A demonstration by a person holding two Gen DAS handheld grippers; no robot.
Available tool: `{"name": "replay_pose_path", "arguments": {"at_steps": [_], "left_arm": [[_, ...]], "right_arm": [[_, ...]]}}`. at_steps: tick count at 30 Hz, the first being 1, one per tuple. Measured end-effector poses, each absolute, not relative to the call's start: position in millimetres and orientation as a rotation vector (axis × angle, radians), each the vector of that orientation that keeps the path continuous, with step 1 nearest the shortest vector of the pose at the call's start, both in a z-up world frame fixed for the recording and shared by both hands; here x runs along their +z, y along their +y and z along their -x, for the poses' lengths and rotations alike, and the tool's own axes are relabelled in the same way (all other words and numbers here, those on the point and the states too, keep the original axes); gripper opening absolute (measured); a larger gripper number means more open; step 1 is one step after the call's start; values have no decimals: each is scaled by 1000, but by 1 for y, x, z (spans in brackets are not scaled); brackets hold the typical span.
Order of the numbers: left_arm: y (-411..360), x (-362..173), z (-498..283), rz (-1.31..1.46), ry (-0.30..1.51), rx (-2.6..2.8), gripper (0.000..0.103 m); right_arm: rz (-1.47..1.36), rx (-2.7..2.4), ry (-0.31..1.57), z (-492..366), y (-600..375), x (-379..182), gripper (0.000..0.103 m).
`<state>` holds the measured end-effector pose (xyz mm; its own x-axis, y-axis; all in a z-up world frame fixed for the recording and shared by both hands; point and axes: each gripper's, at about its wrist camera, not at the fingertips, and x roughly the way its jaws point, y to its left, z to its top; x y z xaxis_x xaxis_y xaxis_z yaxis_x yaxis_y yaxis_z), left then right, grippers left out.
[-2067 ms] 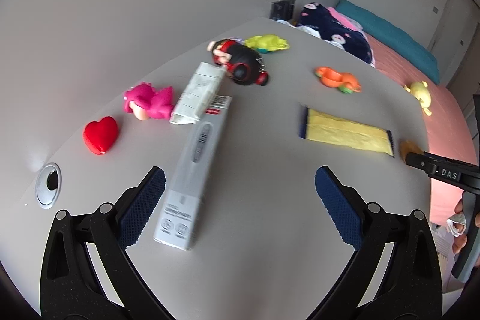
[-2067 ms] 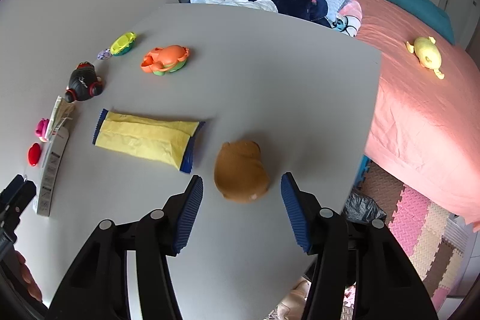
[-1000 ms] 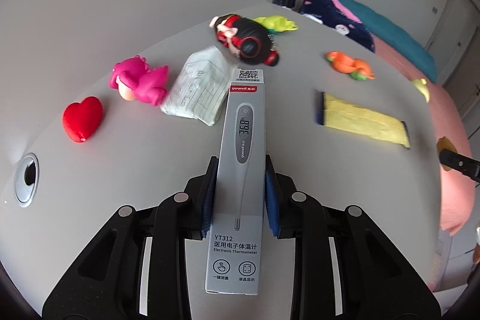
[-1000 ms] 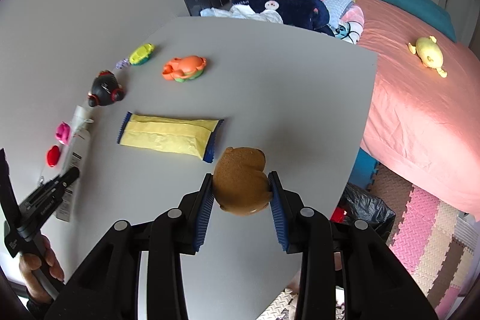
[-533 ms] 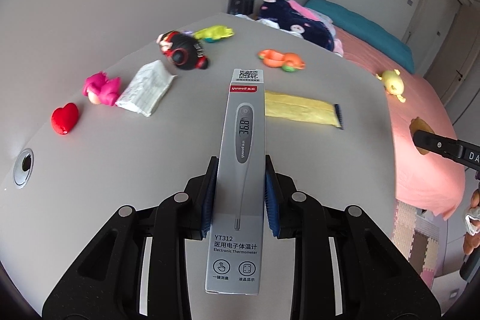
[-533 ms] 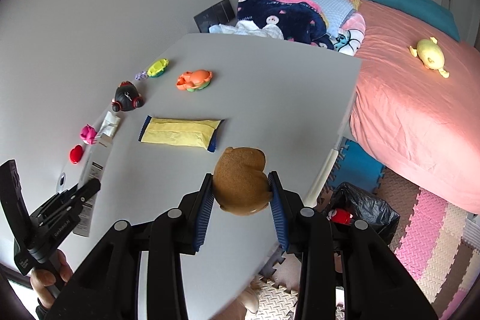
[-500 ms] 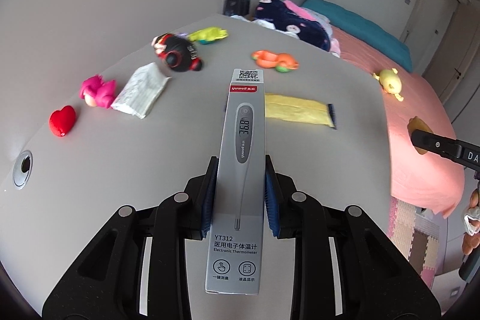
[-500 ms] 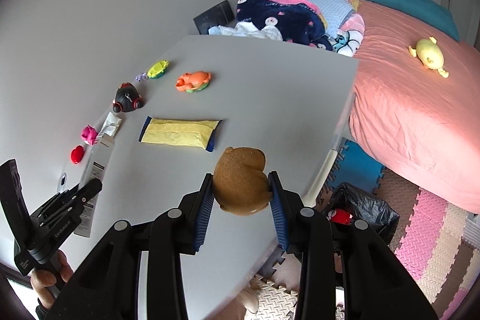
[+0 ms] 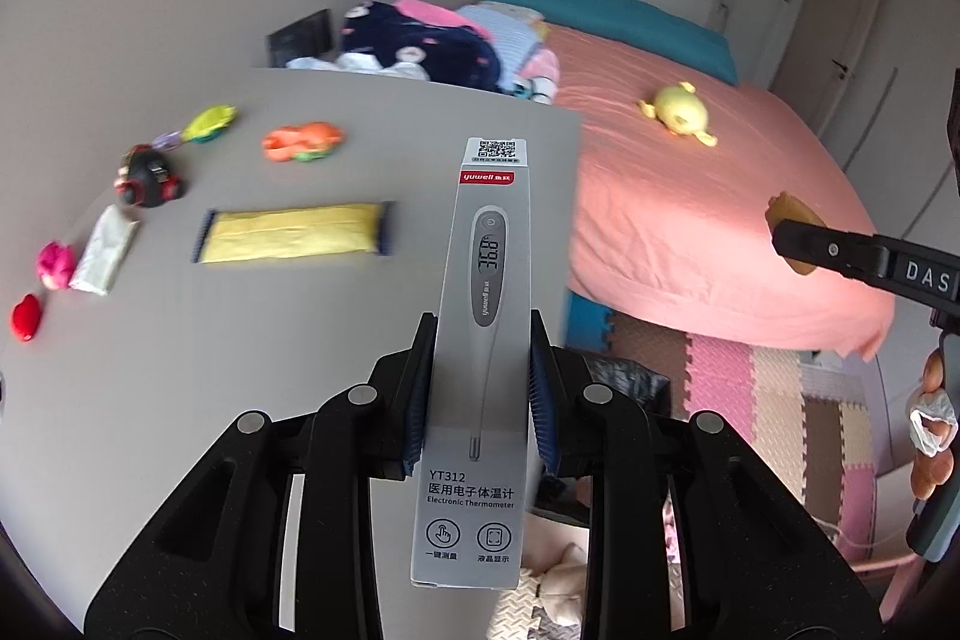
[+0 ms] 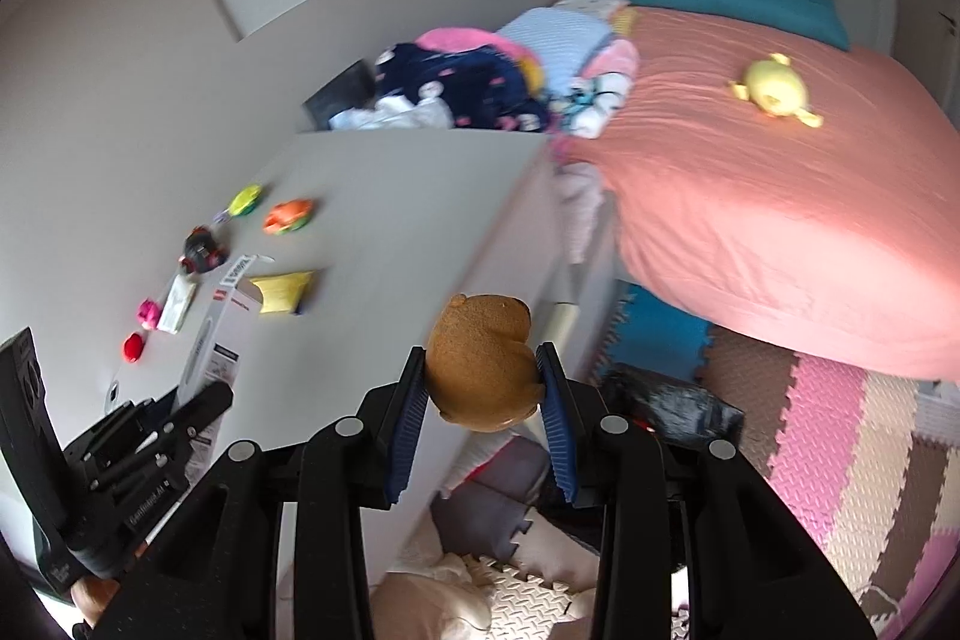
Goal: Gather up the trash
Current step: 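Carry thermometer box and brown bear to the bin and release both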
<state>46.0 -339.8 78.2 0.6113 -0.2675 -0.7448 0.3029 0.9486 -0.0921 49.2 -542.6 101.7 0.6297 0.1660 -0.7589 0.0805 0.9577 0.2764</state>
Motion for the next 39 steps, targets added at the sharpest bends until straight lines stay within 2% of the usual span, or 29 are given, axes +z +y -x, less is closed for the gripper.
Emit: {"name": "replay_pose_path", "arguments": {"at_steps": [11, 20, 21, 22, 23, 24, 26, 39], "left_arm": [[-446, 52, -32, -142, 911, -480, 28], [-497, 26, -30, -190, 985, -562, 28], [-500, 23, -32, -187, 995, -576, 30], [-506, 20, -35, -201, 1017, -594, 41], [-509, 18, -36, -222, 1020, -578, 60], [-512, 18, -35, -251, 1005, -547, 99], [-510, 23, -32, -287, 925, -499, 97], [-466, 38, -46, -179, 907, -451, 97]], "right_arm": [[-381, -92, 911, -9, -634, 77, 38], [-443, -147, 960, -11, -672, 43, 39], [-460, -139, 969, -13, -676, 40, 47], [-479, -154, 968, -14, -681, 37, 67], [-480, -177, 955, -13, -683, 38, 74], [-474, -199, 941, -11, -686, 38, 76], [-451, -212, 940, -11, -687, 39, 76], [-413, -197, 907, -20, -667, 47, 76]]}}
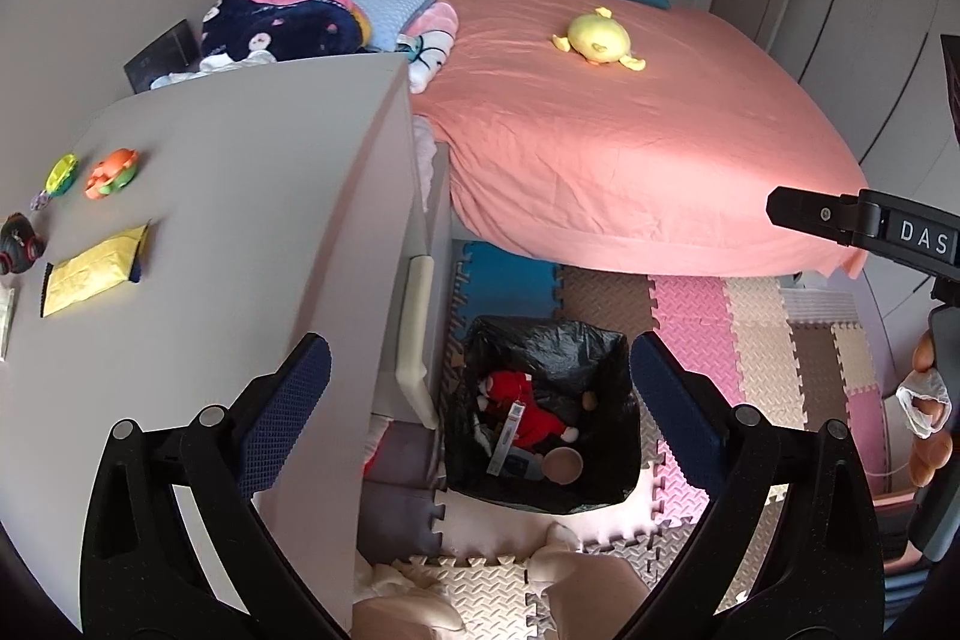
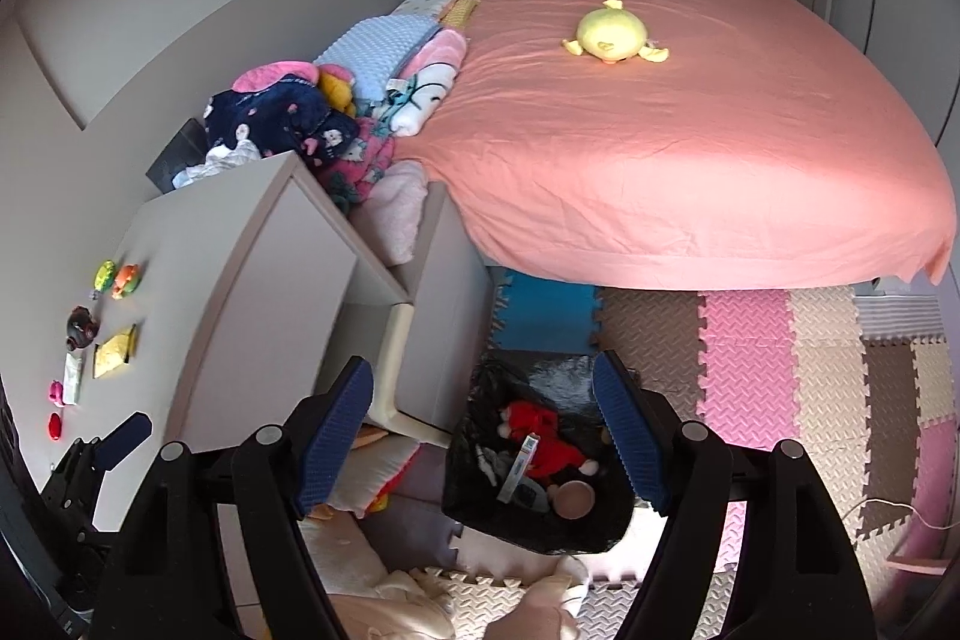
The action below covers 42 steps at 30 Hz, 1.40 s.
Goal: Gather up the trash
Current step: 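Carry thermometer box and brown bear to the bin and release both, then grasp the yellow pouch with the right gripper and lift it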
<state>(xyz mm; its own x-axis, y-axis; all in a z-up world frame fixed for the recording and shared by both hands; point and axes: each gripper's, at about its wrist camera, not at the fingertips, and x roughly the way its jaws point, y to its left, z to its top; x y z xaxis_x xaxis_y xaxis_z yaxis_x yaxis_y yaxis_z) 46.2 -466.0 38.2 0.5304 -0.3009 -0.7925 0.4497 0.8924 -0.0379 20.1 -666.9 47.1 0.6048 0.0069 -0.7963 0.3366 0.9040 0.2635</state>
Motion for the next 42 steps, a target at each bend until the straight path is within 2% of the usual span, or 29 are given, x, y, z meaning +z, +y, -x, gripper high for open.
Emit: {"name": "replay_pose_path", "arguments": {"at_steps": [9, 24, 34, 42], "left_arm": [[-403, 51, -59, -120, 880, -363, 97], [-248, 66, -89, -78, 825, -168, 97], [-168, 59, -134, -136, 841, -76, 97], [-137, 41, -176, -198, 882, -53, 96]], "right_arm": [[-344, -78, 895, -51, -598, 60, 76], [-149, 164, 911, -114, -441, 71, 76], [-66, 254, 947, -154, -362, 67, 76], [-46, 287, 965, -177, -327, 64, 76]]}}
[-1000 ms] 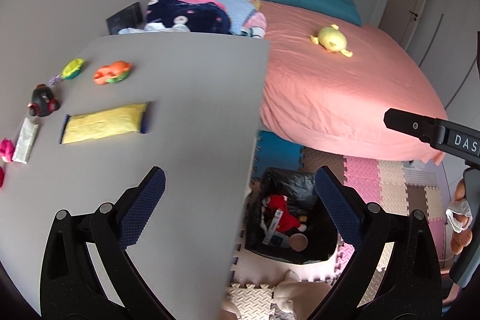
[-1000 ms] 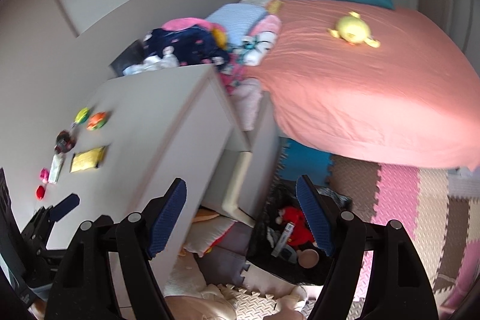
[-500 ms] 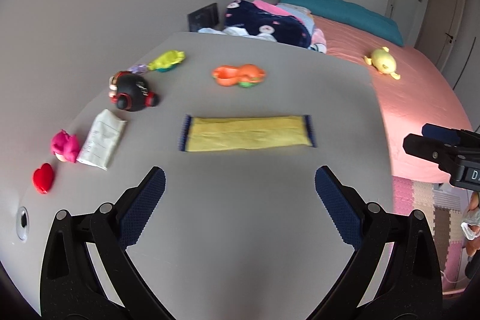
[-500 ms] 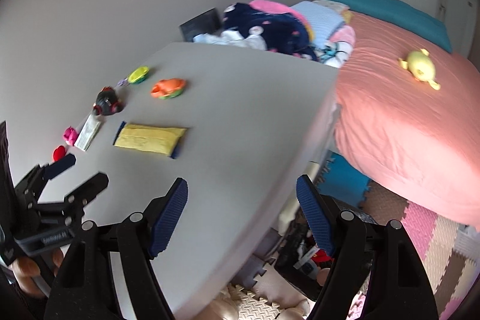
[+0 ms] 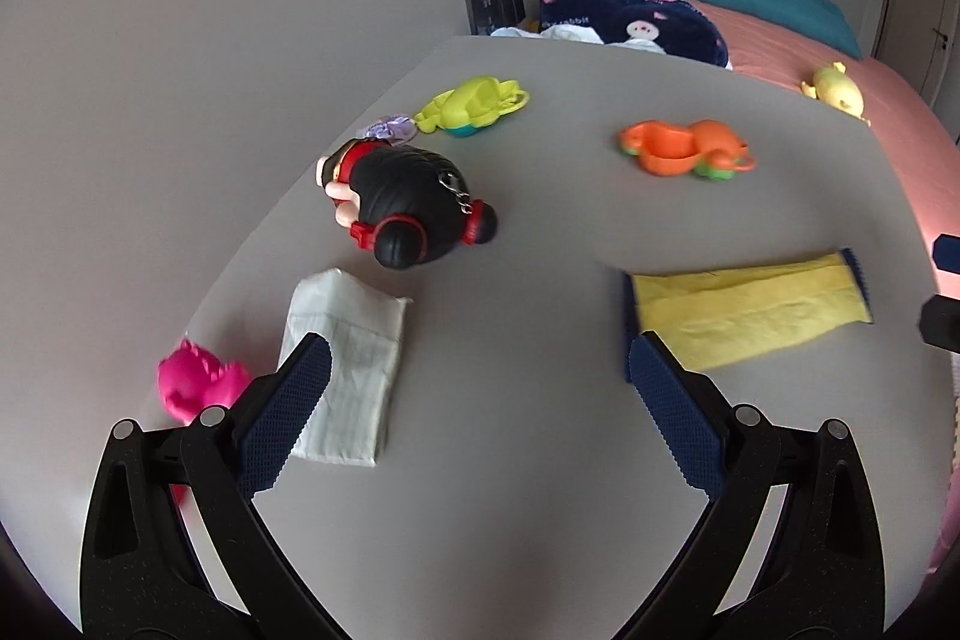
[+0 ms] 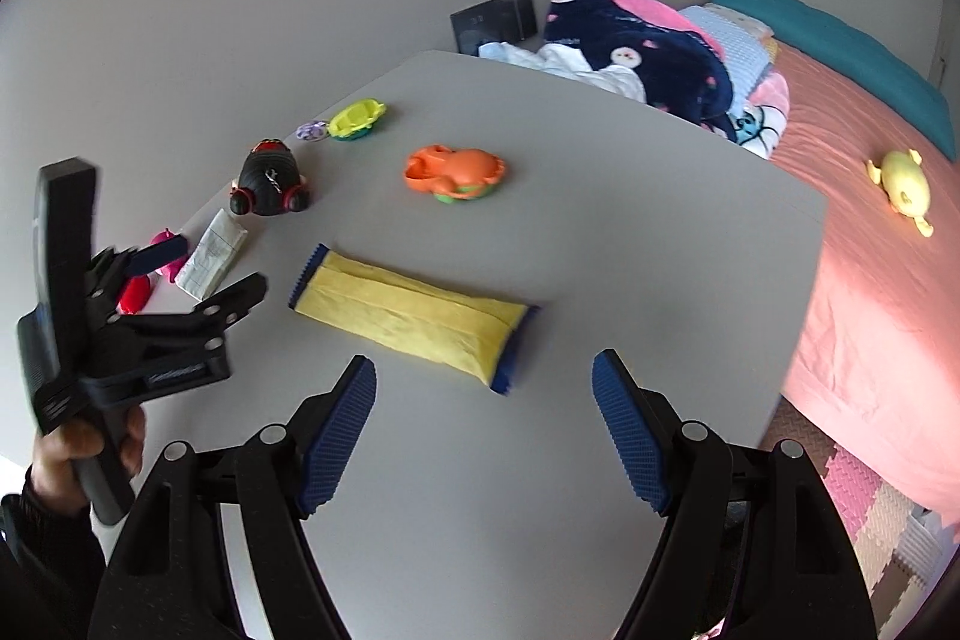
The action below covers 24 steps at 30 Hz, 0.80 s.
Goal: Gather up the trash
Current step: 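Grasp the yellow pouch with the right gripper and lift it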
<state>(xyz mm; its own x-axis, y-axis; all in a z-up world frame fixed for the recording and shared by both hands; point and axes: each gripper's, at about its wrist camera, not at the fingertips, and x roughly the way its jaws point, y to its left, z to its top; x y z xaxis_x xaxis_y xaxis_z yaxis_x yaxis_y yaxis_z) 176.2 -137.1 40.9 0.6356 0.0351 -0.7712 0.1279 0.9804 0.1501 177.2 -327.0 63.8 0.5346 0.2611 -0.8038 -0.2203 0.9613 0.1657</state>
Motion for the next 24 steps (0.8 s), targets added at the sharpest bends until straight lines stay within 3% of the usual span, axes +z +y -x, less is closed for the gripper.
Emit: {"name": "replay_pose_path", "arguments": {"at_steps": [11, 14, 16, 17, 19, 24], "left_arm": [[-95, 10, -195, -139, 944, -30, 73], [-85, 11, -192, -118, 938, -12, 53], [-75, 12, -192, -96, 946, 9, 28], [-70, 13, -192, -78, 951, 9, 27], [-60, 15, -191, 0, 975, -35, 14], [-53, 18, -183, 64, 996, -37, 8]], "right_arm": [[1, 362, 993, -198, -302, 53, 76], [72, 403, 1003, -201, -288, 48, 76], [120, 409, 1018, -206, -279, 44, 76], [147, 403, 1027, -209, -275, 40, 76], [181, 394, 1042, -213, -269, 35, 76], [274, 373, 1033, -221, -255, 24, 77]]}}
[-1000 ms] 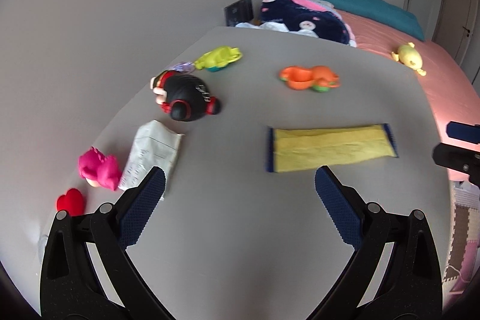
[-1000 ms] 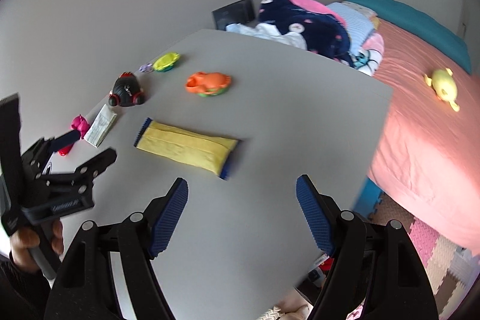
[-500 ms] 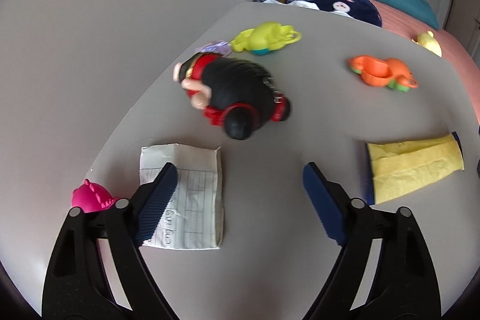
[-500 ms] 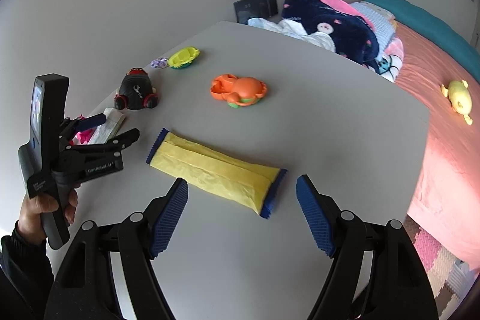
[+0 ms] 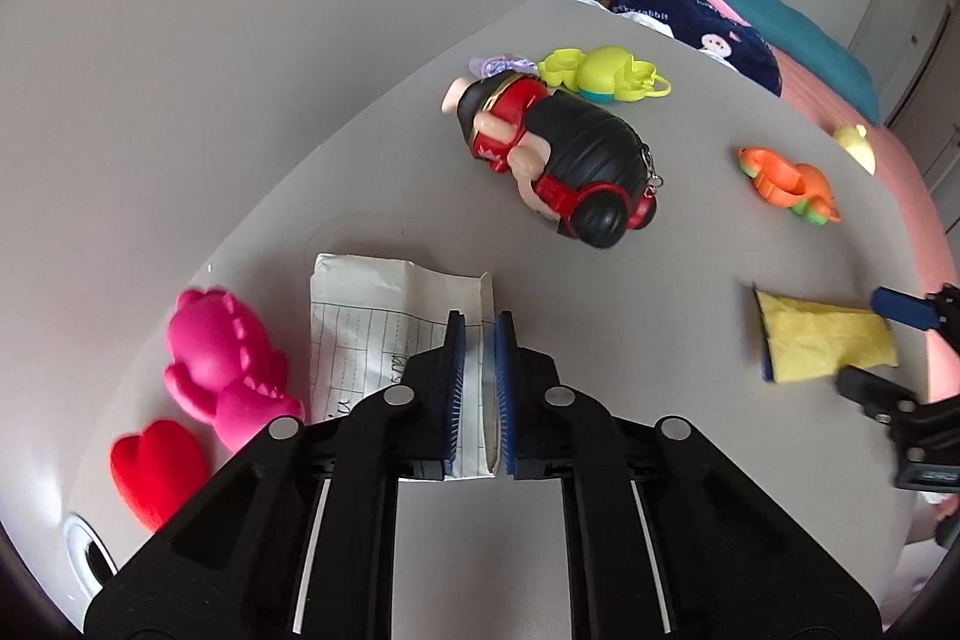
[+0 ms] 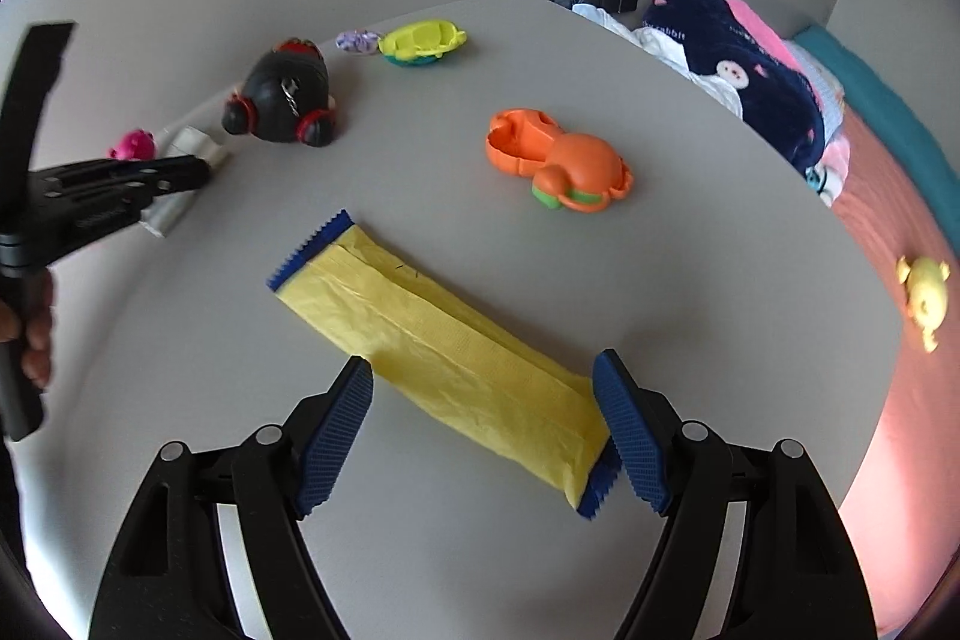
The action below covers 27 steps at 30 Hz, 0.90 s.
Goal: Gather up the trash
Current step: 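Grasp the yellow pouch with the right gripper and lift it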
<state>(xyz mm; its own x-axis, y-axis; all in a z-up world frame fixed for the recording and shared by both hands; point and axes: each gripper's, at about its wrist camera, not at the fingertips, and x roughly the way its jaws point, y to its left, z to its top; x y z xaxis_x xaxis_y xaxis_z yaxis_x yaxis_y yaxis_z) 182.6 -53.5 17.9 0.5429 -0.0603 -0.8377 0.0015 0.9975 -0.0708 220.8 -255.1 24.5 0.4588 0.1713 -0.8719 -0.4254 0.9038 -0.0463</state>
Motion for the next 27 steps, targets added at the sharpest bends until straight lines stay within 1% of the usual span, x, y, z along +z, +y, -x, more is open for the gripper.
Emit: {"name": "replay_pose_path", "arguments": {"at_steps": [3, 4, 5, 6, 7, 8, 9, 10, 13, 18, 22, 27], "left_arm": [[-52, 19, -180, 102, 1001, -39, 8], [-50, 20, -175, 127, 999, -36, 8], [-49, 21, -174, 133, 995, -33, 1], [-49, 21, -173, 141, 993, -33, 1], [-48, 22, -170, 160, 992, -39, 1], [-48, 23, -169, 170, 989, -45, 0], [-49, 25, -166, 174, 986, -54, 0], [-51, 27, -164, 174, 984, -58, 0], [-54, 35, -156, 175, 976, -72, 0], [-60, 54, -147, 126, 963, -33, 0], [-54, 57, -142, 77, 978, 58, 0], [-46, 48, -142, 71, 1029, 92, 0]], "right_arm": [[328, 366, 1025, -222, -250, 20, 77], [324, 377, 1029, -222, -250, 20, 73], [305, 391, 1040, -223, -250, 21, 68], [276, 402, 1055, -224, -251, 21, 49], [244, 411, 1072, -226, -252, 22, 34], [235, 401, 1083, -226, -253, 23, 30], [238, 400, 1089, -225, -252, 23, 21], [234, 401, 1096, -223, -252, 24, 19], [186, 400, 1107, -217, -257, 26, 19], [99, 422, 1073, -202, -267, 45, 19], [70, 437, 1053, -193, -269, 56, 19], [65, 450, 1043, -187, -269, 62, 19]]}}
